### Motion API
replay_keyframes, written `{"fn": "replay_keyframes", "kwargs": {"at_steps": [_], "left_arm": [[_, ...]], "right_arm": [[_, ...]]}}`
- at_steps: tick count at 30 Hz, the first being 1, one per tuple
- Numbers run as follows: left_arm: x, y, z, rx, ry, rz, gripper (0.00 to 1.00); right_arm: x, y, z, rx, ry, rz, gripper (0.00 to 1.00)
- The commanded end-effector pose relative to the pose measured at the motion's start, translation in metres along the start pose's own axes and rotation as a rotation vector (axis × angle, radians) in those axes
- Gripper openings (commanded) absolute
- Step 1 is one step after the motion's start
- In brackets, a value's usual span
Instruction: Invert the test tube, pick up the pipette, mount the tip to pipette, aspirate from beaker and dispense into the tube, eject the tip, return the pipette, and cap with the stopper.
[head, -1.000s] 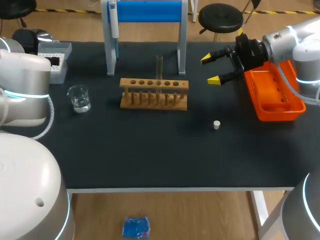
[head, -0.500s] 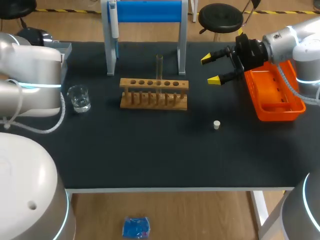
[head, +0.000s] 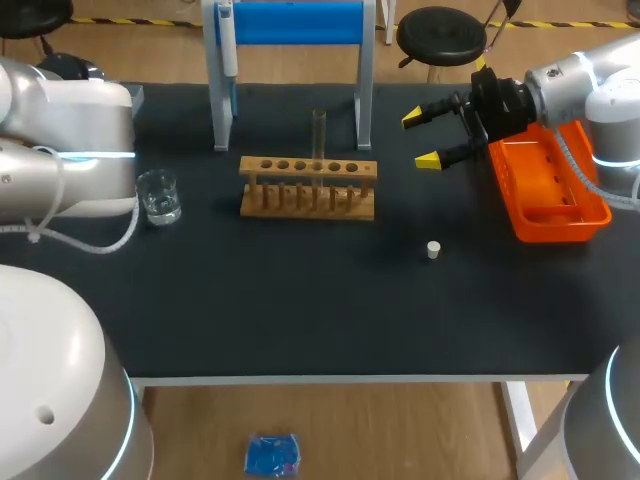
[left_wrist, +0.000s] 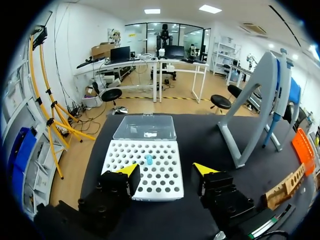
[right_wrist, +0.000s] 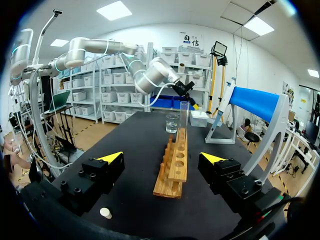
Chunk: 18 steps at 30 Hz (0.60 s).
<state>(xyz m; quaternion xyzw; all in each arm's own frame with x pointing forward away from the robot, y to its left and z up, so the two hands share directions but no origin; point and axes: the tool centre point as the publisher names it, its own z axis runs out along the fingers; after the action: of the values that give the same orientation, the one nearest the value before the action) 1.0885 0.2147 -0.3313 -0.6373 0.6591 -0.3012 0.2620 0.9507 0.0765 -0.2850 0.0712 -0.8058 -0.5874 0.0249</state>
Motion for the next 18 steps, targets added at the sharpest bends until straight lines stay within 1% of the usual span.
{"fn": "replay_keyframes", "kwargs": {"at_steps": [1,4,6,9,18], "left_arm": [[-0.003,-0.002,0.009,-0.005,-0.009,0.000,0.58],[-0.006,-0.004,0.013,-0.004,-0.014,-0.003,0.57],[-0.007,-0.005,0.015,-0.005,-0.017,-0.005,0.53],[-0.009,-0.008,0.019,-0.006,-0.020,-0.004,0.51],[-0.013,-0.009,0.029,-0.015,-0.023,-0.005,0.53]], "right_arm": [[-0.001,-0.001,0.000,-0.001,0.002,-0.001,1.00],[-0.001,-0.001,0.000,-0.001,0.002,-0.001,1.00],[-0.001,-0.001,0.000,-0.001,0.002,-0.001,1.00],[-0.001,-0.001,0.000,-0.001,0.002,-0.001,1.00],[-0.001,-0.001,0.000,-0.001,0.002,-0.001,1.00]]}}
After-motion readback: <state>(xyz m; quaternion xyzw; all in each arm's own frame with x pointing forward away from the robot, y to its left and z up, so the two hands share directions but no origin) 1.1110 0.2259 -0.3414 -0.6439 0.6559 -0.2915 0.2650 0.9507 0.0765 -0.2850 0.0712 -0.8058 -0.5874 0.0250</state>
